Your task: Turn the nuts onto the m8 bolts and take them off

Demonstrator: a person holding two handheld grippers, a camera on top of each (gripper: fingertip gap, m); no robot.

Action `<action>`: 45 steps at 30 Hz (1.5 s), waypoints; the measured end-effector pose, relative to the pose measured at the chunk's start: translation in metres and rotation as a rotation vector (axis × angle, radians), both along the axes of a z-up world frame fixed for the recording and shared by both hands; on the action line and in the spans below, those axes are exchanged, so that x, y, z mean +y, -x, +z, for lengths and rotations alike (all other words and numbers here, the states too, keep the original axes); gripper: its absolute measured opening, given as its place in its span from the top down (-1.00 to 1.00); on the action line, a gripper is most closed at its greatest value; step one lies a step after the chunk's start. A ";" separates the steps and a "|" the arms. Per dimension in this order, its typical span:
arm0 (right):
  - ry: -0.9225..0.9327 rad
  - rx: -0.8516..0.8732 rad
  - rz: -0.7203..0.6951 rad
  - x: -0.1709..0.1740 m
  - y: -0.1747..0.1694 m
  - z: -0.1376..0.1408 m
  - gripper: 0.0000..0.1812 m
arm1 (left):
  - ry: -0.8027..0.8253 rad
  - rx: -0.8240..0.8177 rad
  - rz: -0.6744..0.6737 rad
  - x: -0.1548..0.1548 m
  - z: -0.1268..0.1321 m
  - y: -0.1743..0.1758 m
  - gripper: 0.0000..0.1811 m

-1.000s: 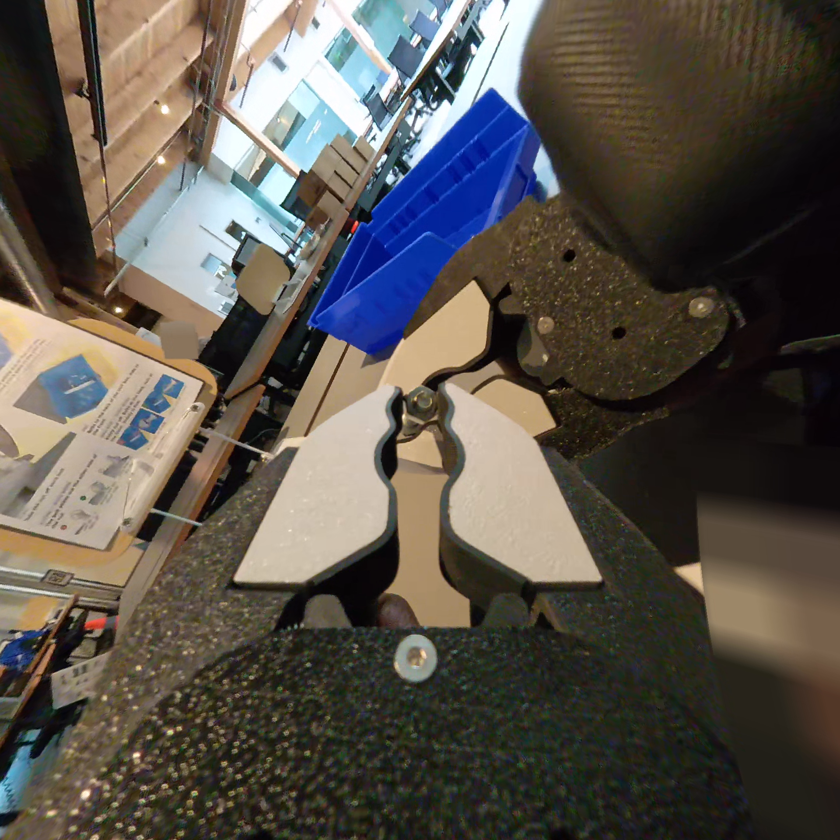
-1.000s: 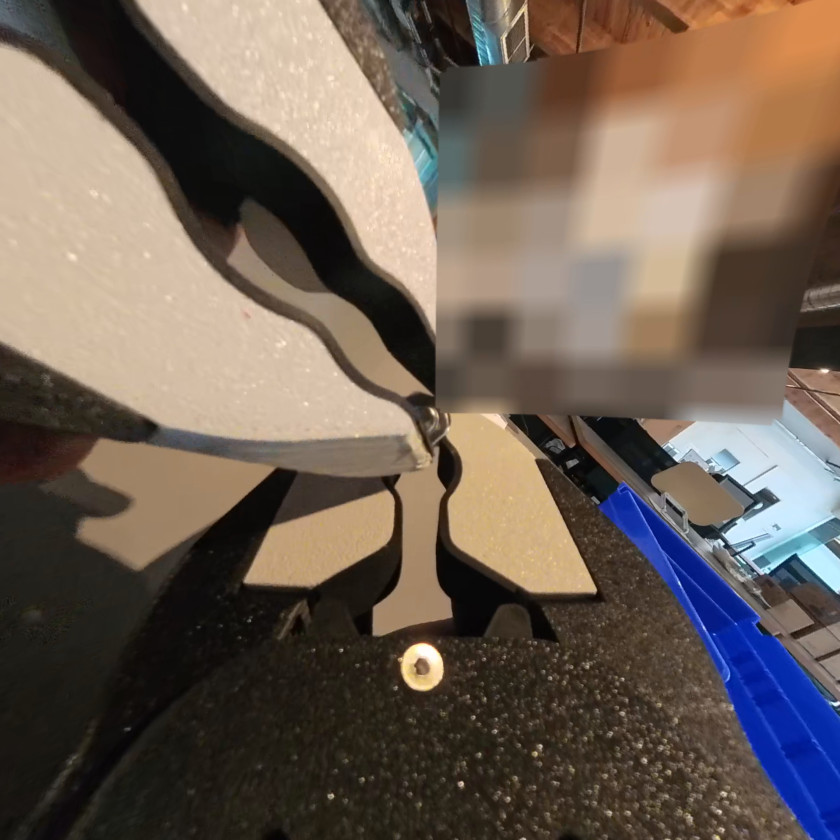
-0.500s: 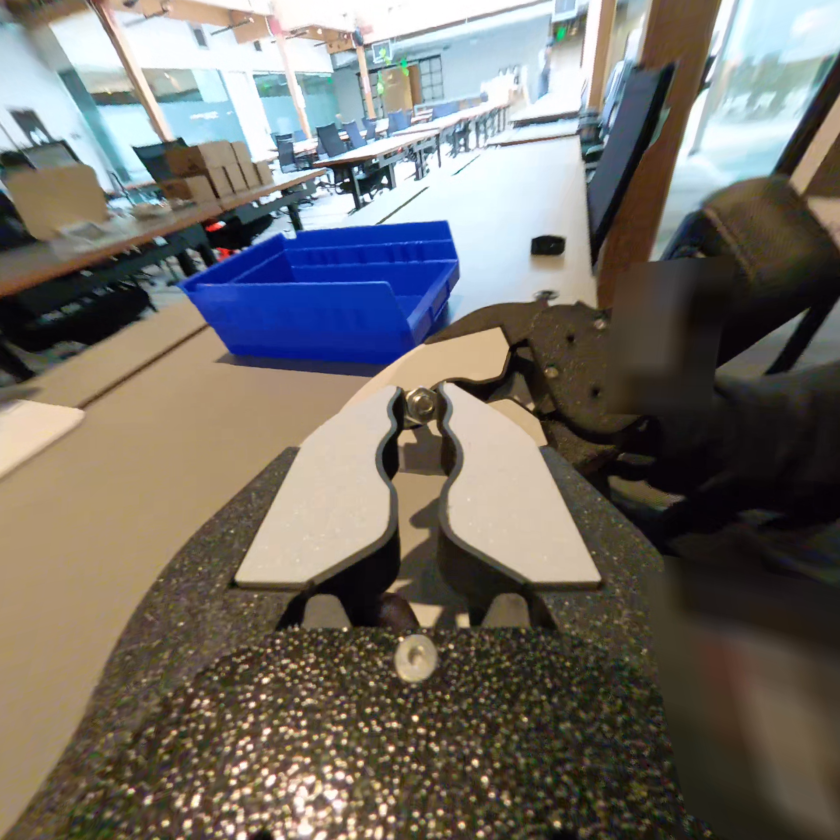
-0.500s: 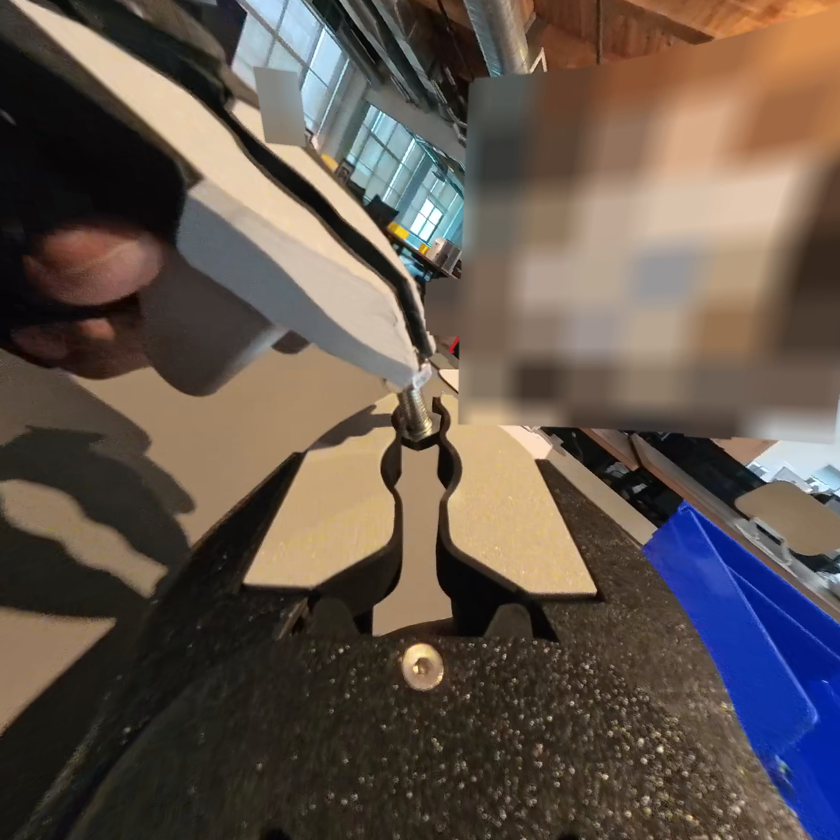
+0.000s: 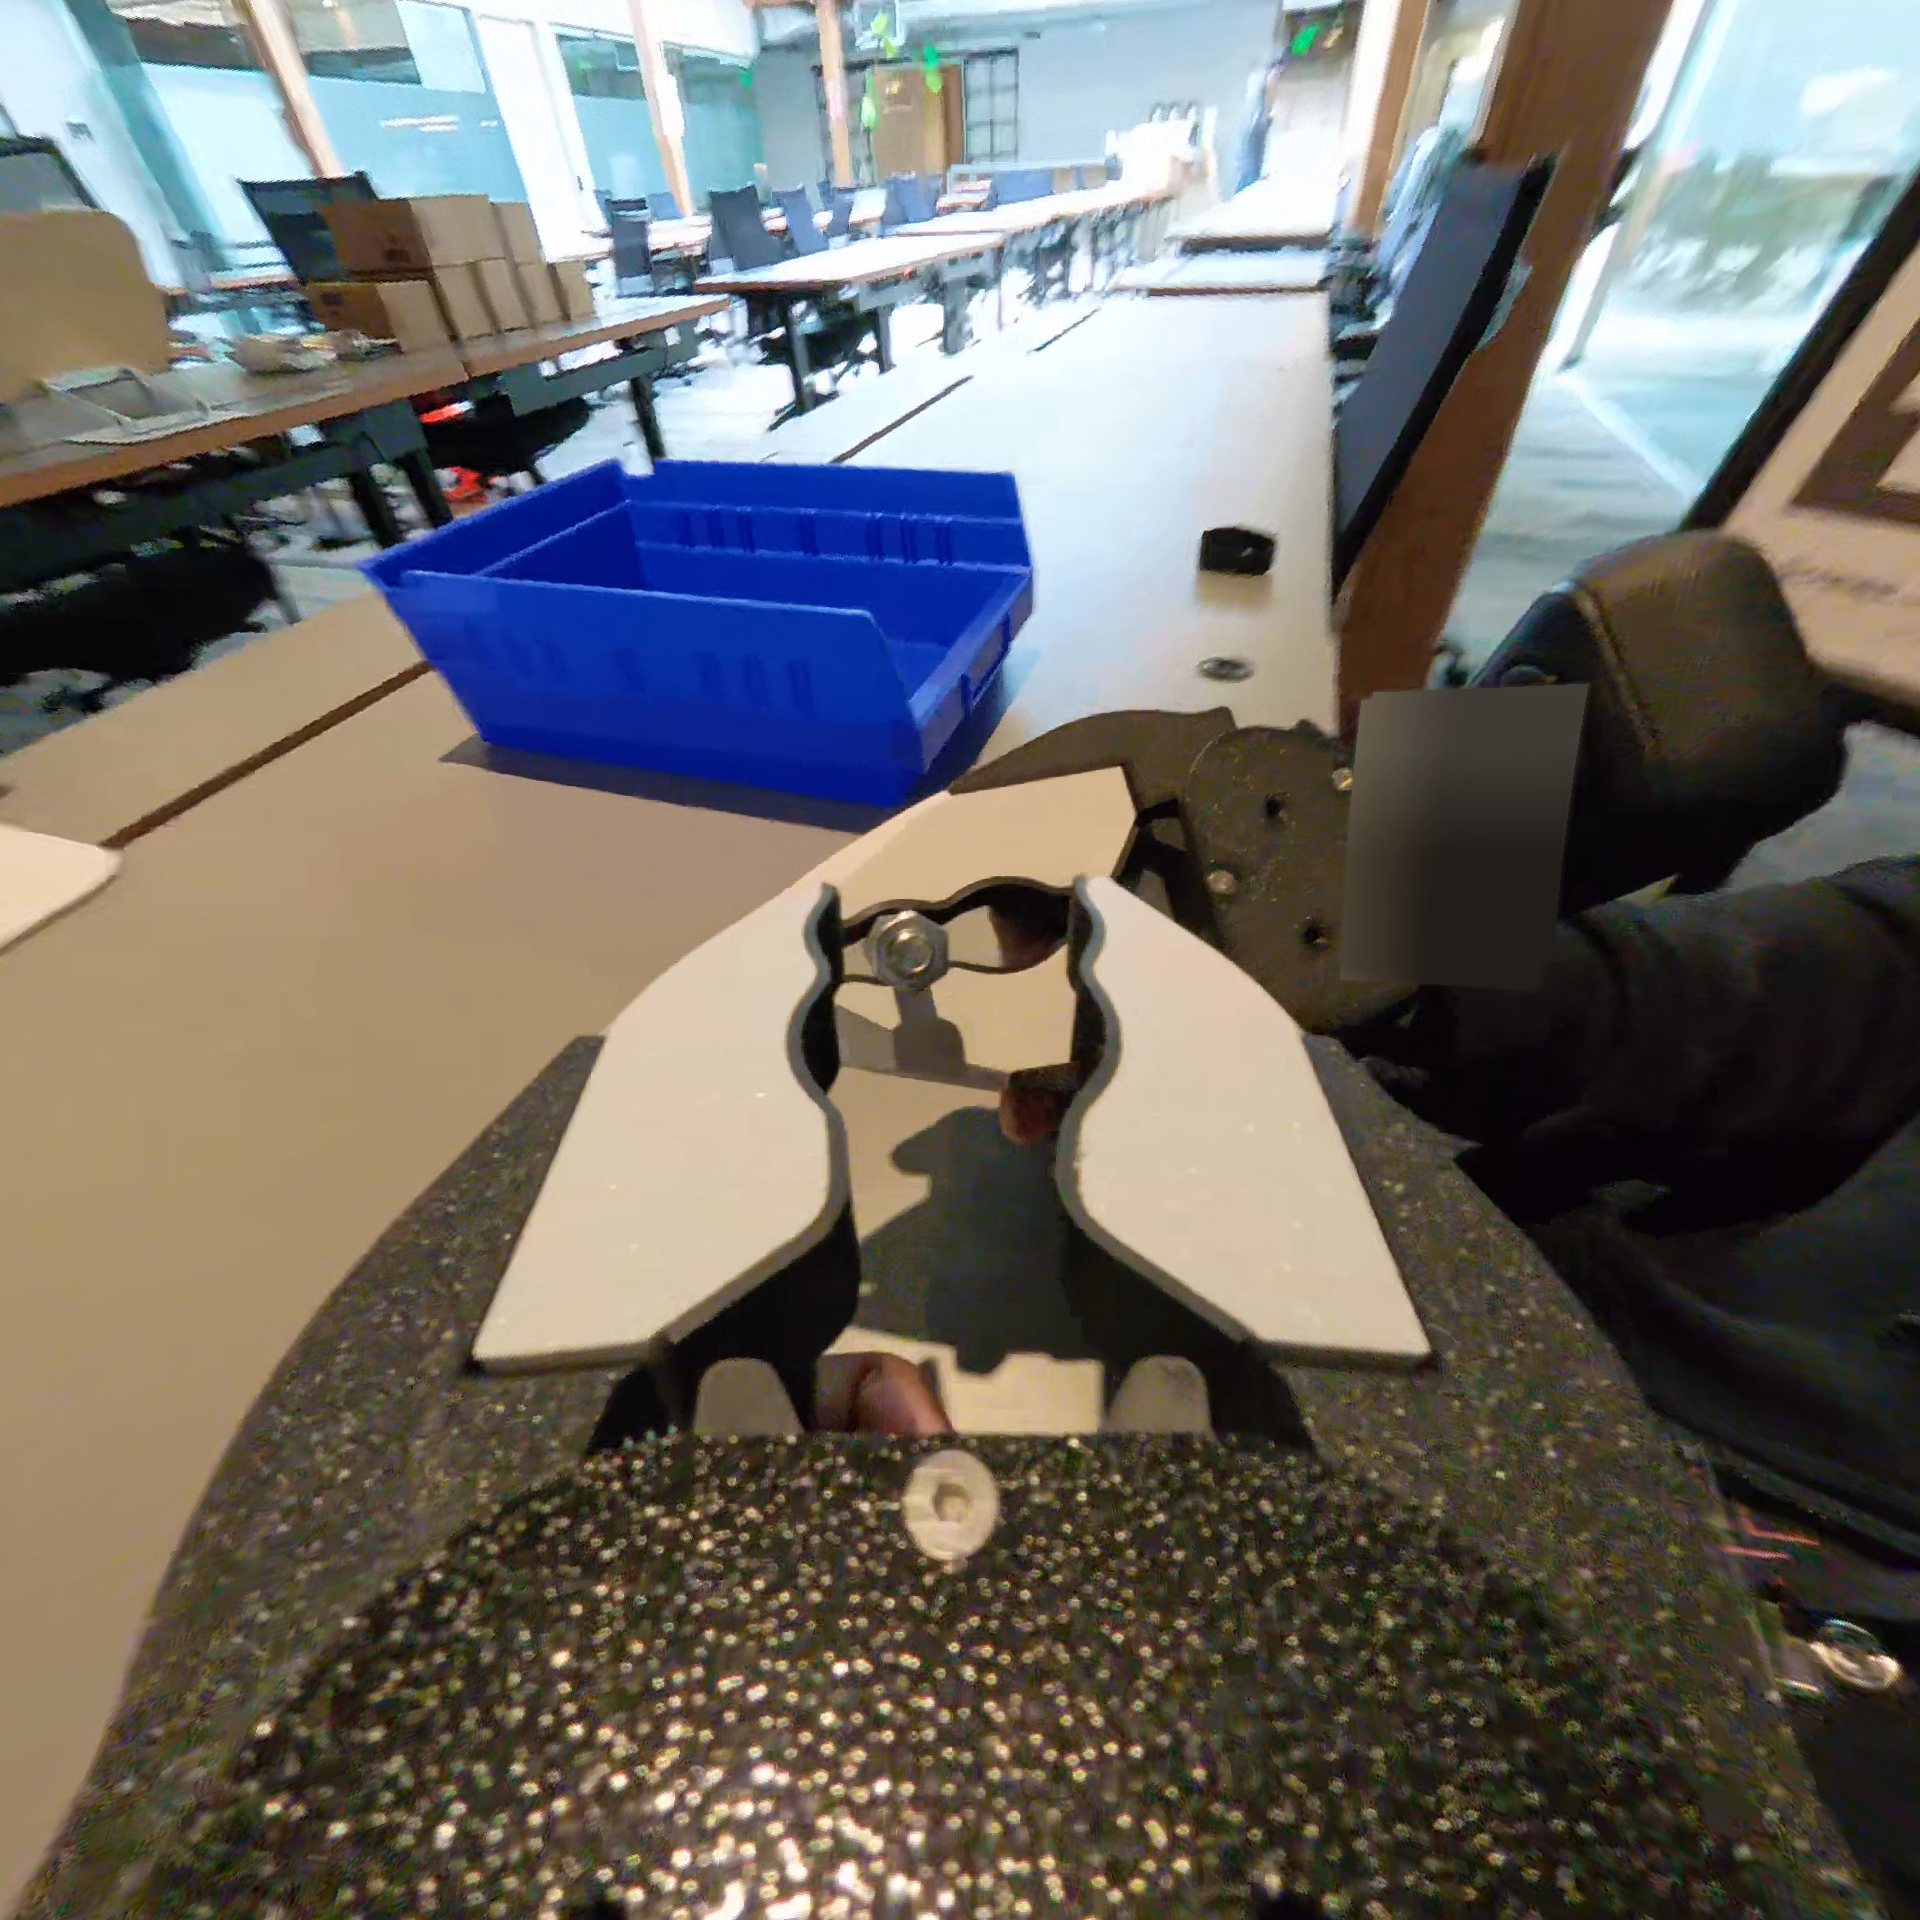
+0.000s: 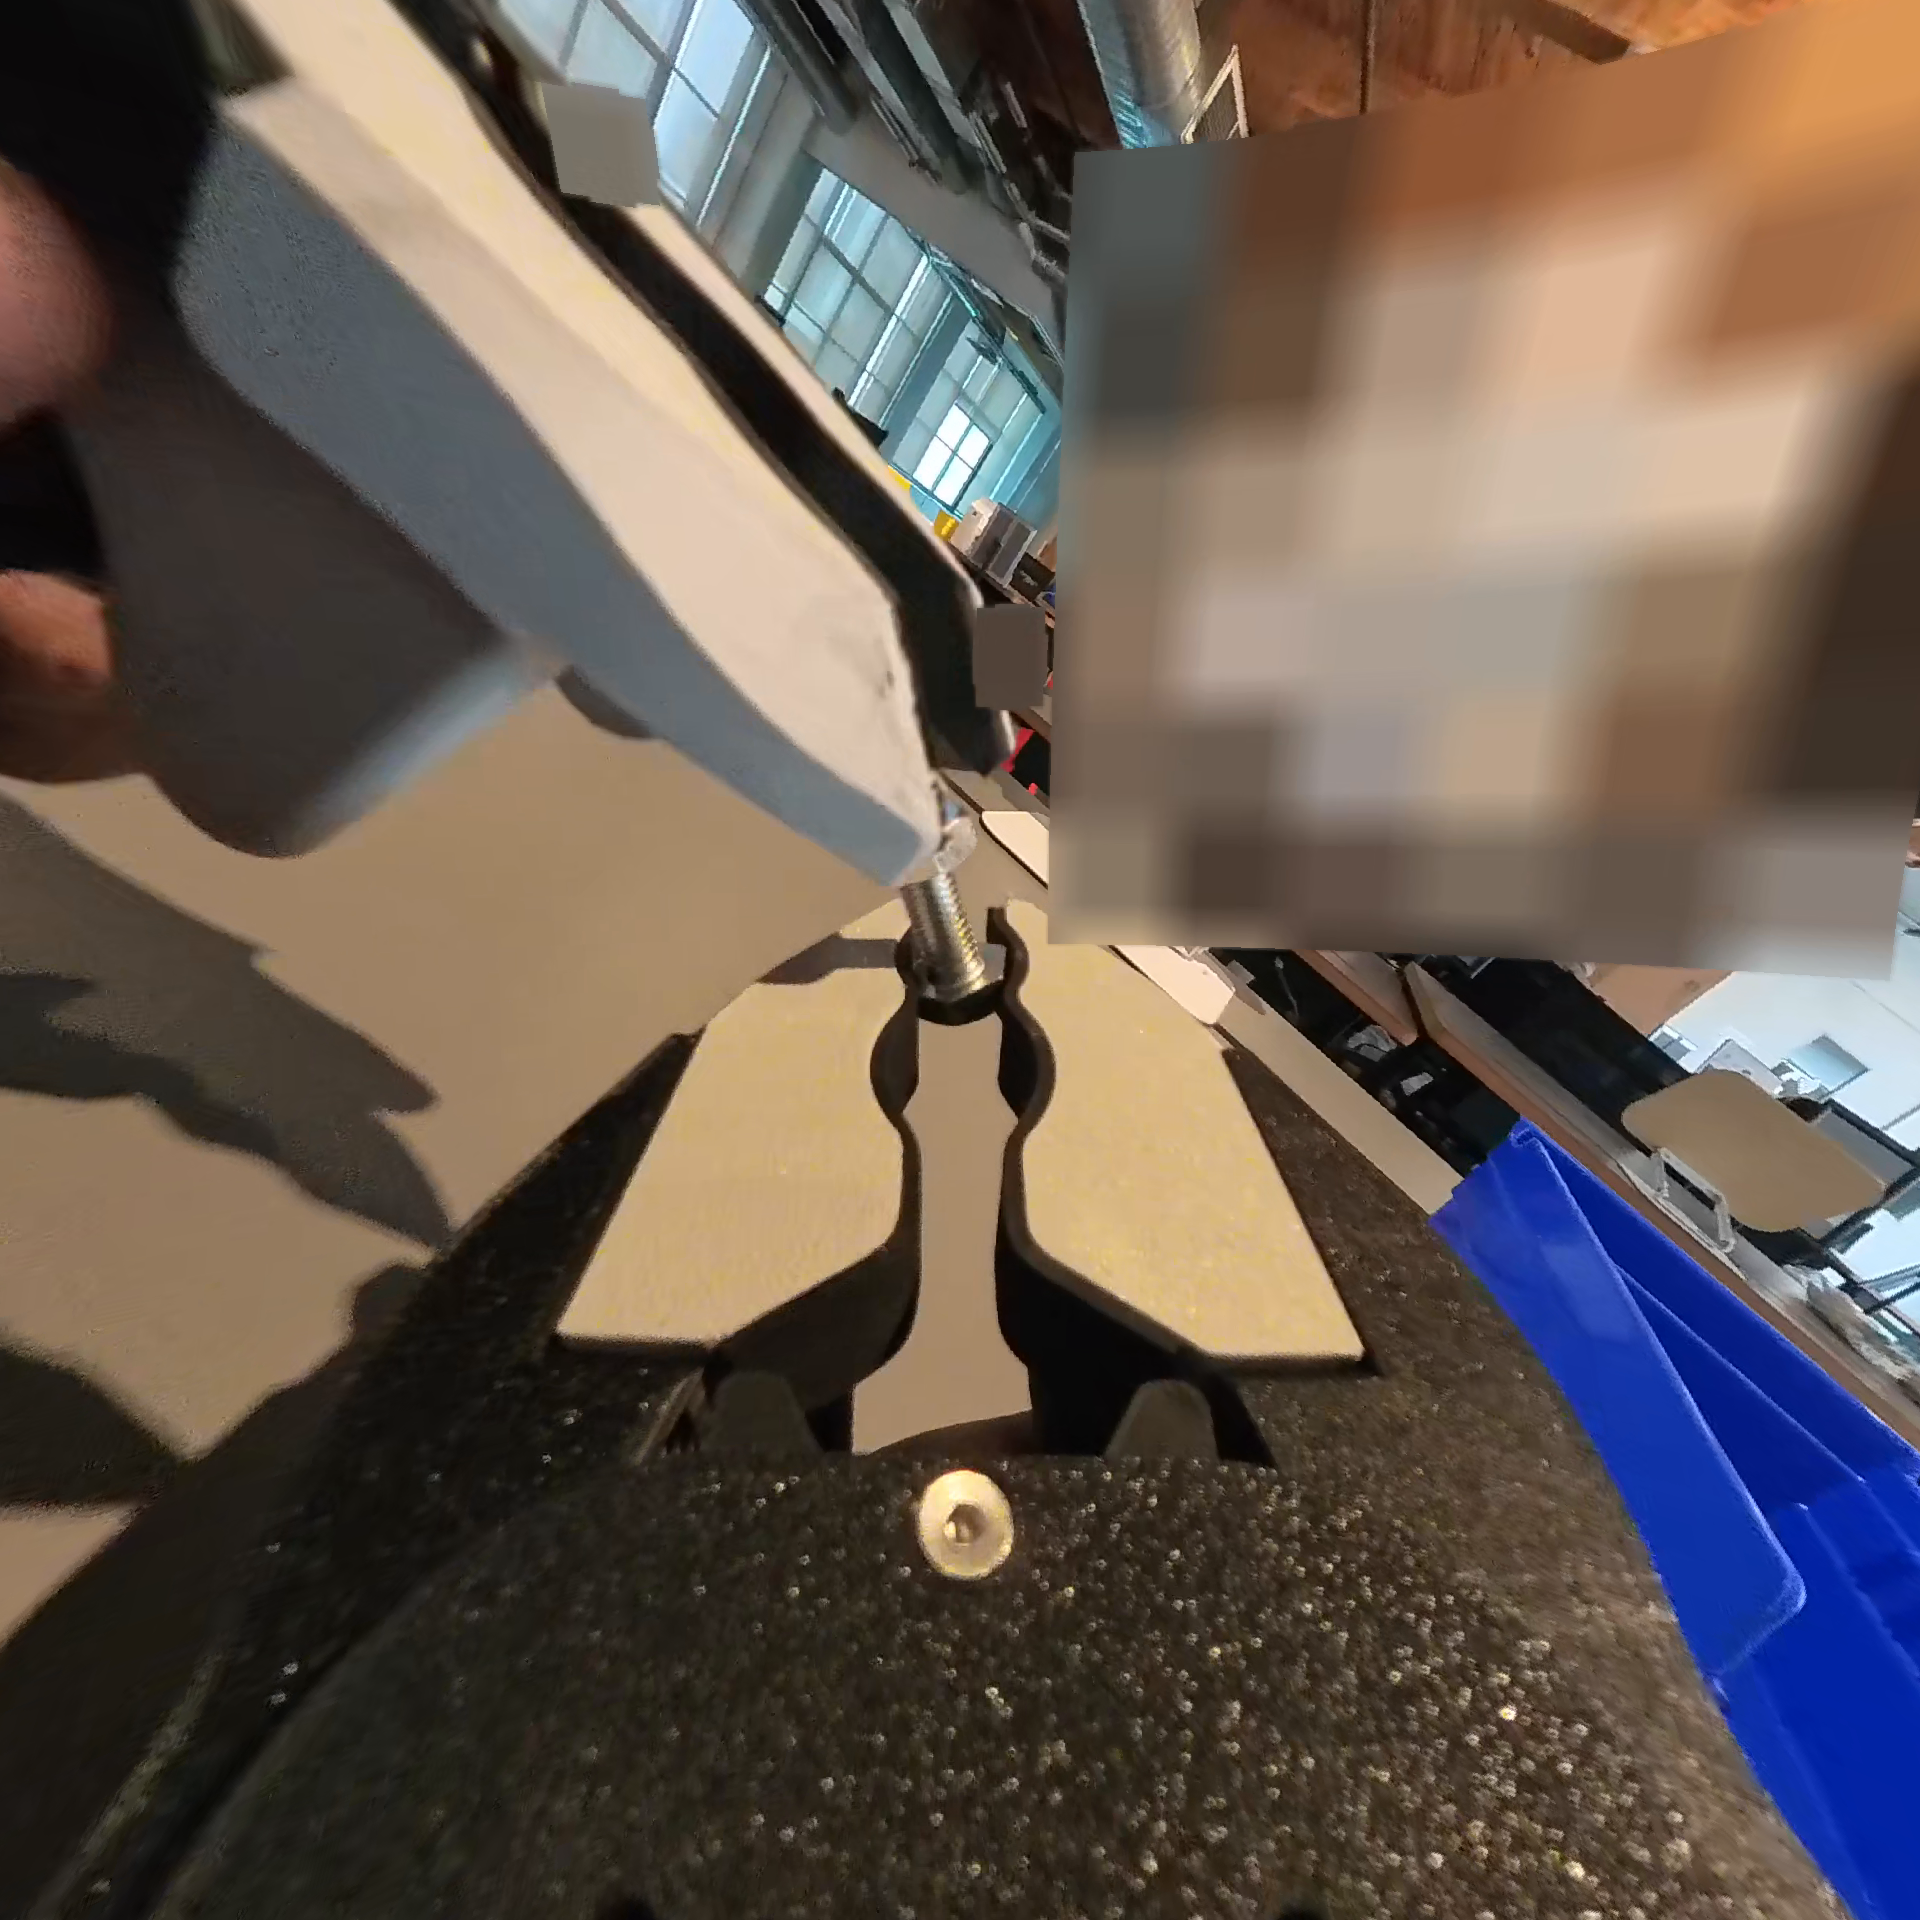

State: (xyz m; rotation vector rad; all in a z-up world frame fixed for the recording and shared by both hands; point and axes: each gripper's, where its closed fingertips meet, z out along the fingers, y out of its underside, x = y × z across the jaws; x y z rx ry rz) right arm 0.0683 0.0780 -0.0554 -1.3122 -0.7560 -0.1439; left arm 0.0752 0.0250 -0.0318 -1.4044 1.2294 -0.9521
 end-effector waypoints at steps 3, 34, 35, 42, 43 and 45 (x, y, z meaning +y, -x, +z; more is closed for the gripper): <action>0.004 -0.002 -0.015 0.002 -0.002 -0.001 0.89 | -0.155 0.117 0.133 0.007 -0.004 0.003 0.62; 0.007 -0.057 -0.023 0.003 0.002 -0.006 0.89 | -0.258 0.193 0.109 0.004 -0.004 0.012 0.70; 0.008 -0.057 -0.023 0.003 0.002 -0.006 0.89 | -0.250 0.214 0.125 0.006 -0.008 0.012 0.70; 0.018 -0.064 -0.023 0.003 0.003 -0.009 0.89 | -0.354 0.316 0.202 0.016 -0.027 0.006 0.84; 0.021 -0.063 -0.022 0.004 0.003 -0.009 0.89 | -0.413 0.335 0.195 0.017 -0.027 0.007 0.84; 0.023 -0.066 -0.018 0.003 0.004 -0.010 0.89 | -0.613 0.384 0.155 0.018 -0.026 0.008 0.85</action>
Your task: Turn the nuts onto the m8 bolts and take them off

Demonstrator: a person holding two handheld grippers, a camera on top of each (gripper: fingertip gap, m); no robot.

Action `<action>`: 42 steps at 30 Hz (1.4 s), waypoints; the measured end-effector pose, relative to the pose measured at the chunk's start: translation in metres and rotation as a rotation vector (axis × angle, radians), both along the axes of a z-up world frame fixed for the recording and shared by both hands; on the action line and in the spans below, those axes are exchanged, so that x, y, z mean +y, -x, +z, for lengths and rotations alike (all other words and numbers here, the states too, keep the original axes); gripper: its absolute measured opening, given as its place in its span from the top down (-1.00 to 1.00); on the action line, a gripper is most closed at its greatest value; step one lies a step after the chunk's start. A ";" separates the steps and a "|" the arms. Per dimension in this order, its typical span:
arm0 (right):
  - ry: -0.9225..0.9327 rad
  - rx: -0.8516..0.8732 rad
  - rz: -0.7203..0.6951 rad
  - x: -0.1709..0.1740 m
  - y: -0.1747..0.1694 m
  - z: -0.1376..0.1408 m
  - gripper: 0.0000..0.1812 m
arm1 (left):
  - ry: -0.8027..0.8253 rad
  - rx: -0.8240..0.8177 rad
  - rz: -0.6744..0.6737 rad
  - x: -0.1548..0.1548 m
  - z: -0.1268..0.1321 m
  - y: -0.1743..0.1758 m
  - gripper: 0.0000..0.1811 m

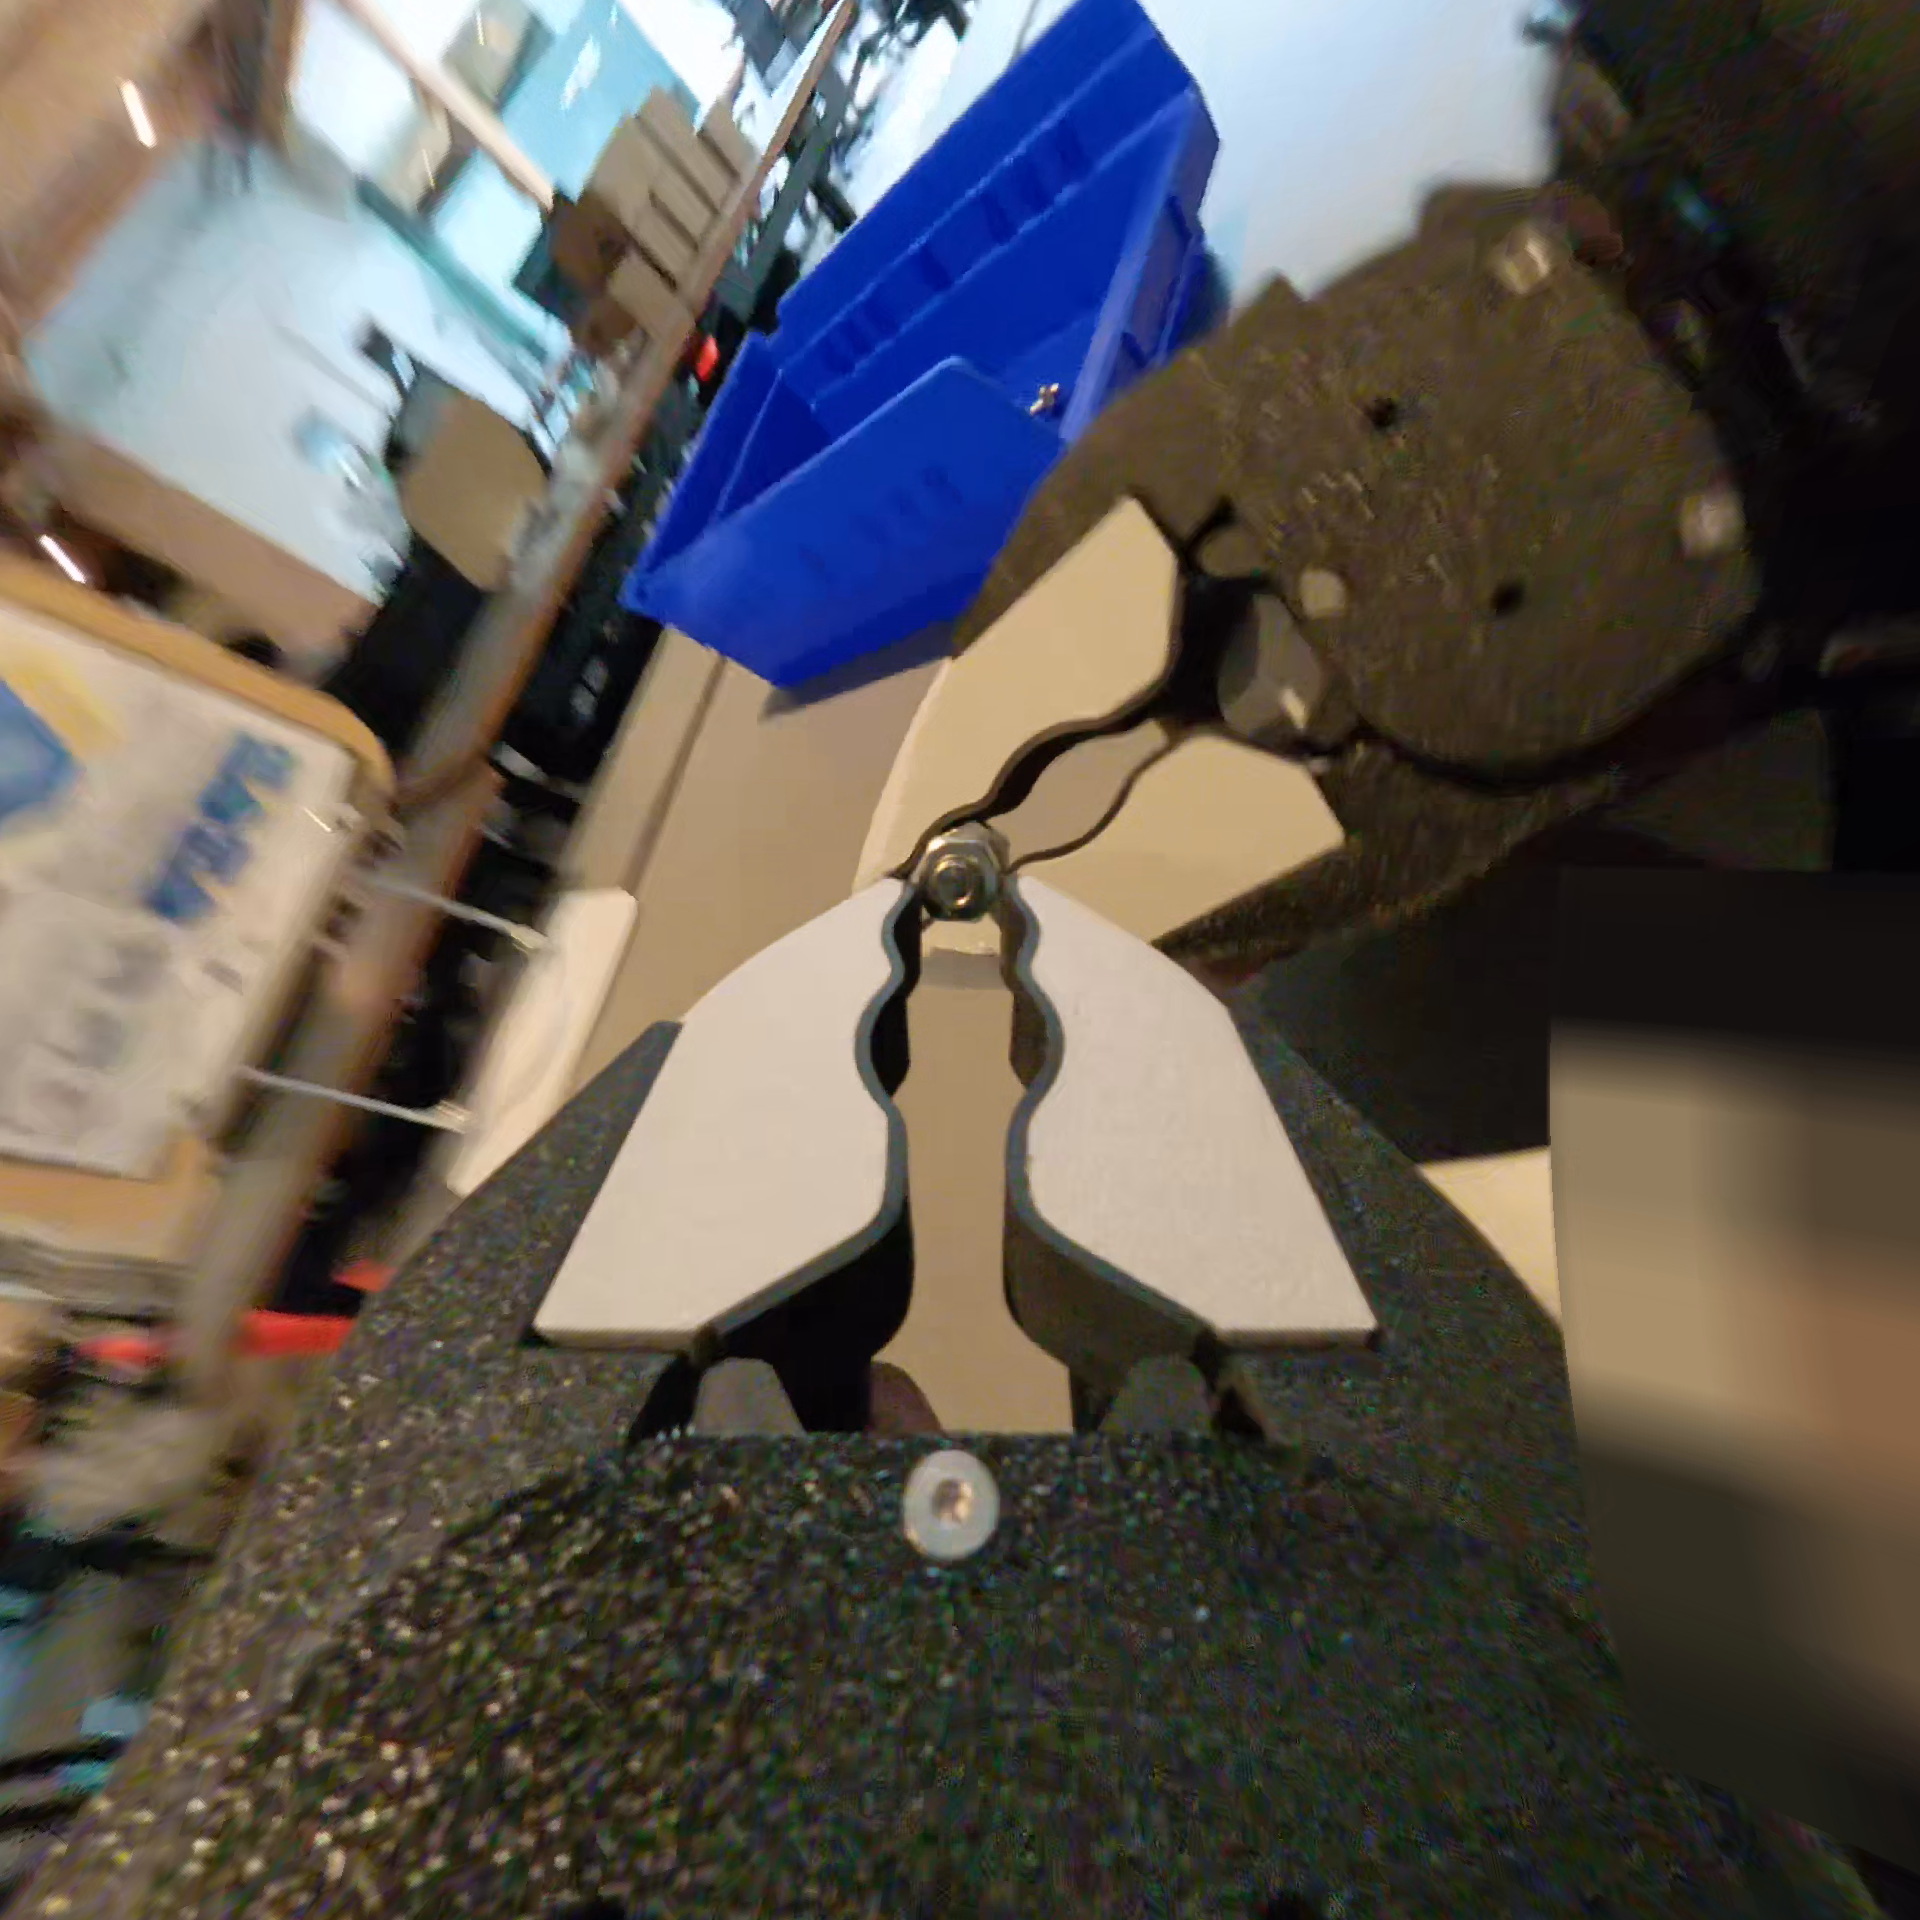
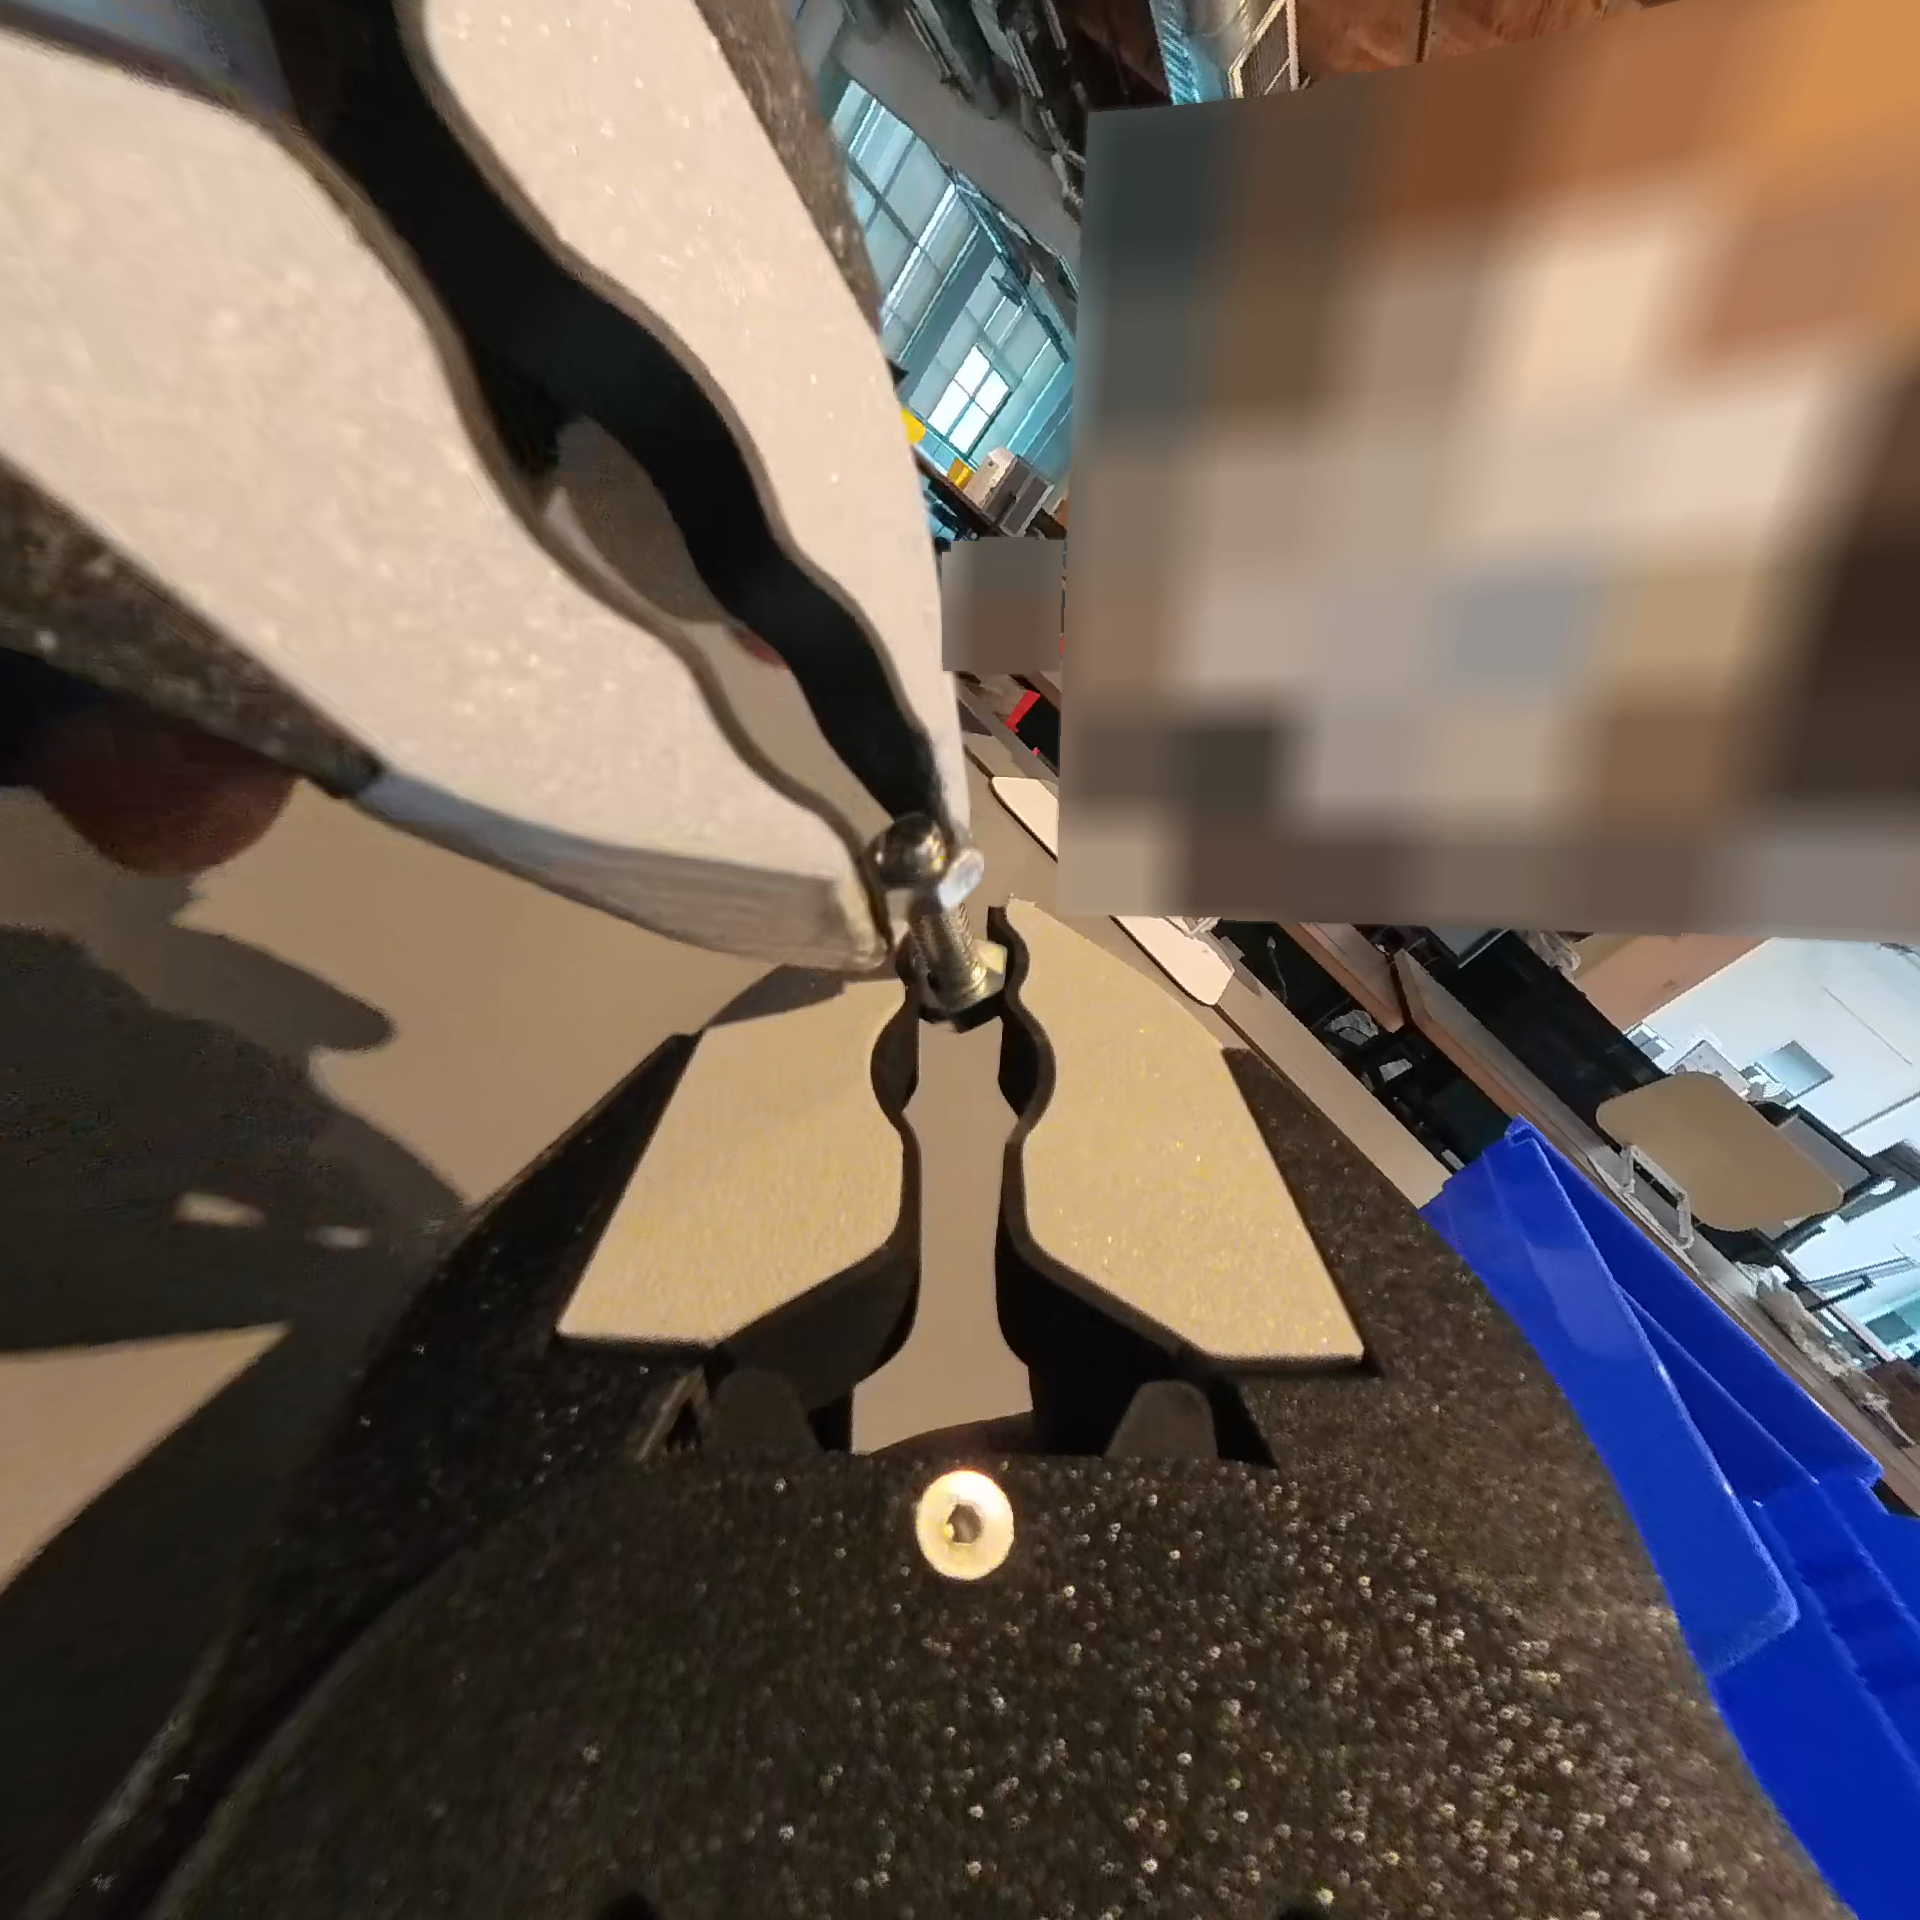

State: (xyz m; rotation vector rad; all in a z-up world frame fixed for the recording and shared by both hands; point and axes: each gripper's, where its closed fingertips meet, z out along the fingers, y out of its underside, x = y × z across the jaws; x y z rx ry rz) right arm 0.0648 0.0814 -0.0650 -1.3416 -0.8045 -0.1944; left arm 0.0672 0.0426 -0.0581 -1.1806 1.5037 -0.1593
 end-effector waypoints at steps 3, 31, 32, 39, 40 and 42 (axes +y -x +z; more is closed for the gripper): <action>0.001 -0.043 0.004 0.000 0.004 -0.004 0.89 | -0.338 0.160 -0.094 0.000 -0.003 0.004 0.84; -0.017 -0.113 -0.008 -0.001 0.008 -0.009 0.89 | -0.294 0.113 -0.194 -0.009 -0.008 0.002 0.84; -0.014 -0.102 -0.009 -0.001 0.007 -0.009 0.89 | -0.314 0.109 -0.178 -0.007 -0.006 0.003 0.84; 0.003 -0.034 -0.008 0.001 0.002 -0.005 0.89 | 0.230 -0.185 -0.150 -0.011 0.018 0.006 0.64; 0.002 -0.035 -0.010 0.002 0.002 -0.005 0.89 | 0.304 -0.196 -0.128 -0.008 0.016 0.007 0.64; 0.003 -0.036 -0.011 0.002 0.002 -0.005 0.89 | 0.390 -0.210 -0.100 -0.006 0.014 0.008 0.63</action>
